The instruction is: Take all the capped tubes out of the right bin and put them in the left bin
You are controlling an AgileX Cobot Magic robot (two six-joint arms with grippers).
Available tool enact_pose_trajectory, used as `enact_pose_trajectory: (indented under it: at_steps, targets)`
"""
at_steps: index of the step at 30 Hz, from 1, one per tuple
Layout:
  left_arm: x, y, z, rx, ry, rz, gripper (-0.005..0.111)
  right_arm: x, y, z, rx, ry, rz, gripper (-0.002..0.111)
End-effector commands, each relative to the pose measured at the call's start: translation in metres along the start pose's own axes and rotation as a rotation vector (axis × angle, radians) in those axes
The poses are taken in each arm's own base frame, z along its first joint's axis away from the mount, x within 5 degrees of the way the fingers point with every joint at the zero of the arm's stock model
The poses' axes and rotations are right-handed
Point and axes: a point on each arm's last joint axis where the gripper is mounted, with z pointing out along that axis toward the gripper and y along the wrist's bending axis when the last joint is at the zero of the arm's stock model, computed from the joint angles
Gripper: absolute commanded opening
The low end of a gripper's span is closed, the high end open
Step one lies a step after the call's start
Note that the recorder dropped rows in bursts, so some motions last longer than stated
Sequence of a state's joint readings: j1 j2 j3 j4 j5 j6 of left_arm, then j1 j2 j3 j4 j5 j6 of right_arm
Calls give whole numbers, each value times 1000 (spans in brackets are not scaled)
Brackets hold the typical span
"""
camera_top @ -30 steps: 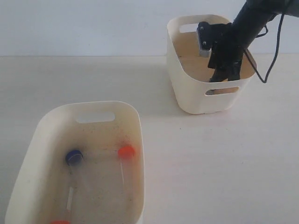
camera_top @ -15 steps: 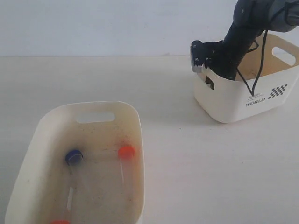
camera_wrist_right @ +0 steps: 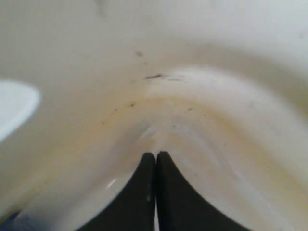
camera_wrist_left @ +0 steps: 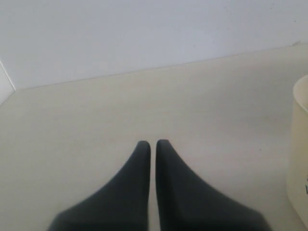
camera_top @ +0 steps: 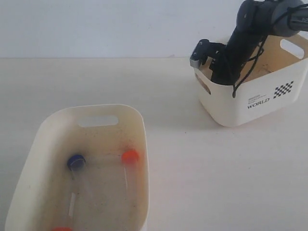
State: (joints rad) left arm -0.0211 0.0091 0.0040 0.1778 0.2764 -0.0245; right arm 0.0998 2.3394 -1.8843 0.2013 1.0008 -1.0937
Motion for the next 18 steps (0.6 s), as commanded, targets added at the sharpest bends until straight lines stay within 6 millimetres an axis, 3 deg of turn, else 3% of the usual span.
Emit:
enact_pose_trajectory:
  at_steps: [1,5,13,18]
  targets:
    - [-3,0,-1,-1,-21,-13,4,-3,5,-7,11,29,20,0]
    - [-3,0,-1,-1,-21,-13,4,-4,1,-36,109,48,41,0]
    - [-3,0,-1,-1,-21,-13,4,-9,0,-70,193,8,120,0]
    - [-3,0,-1,-1,-21,-13,4,-6,-3,-100,265,-39,363,0]
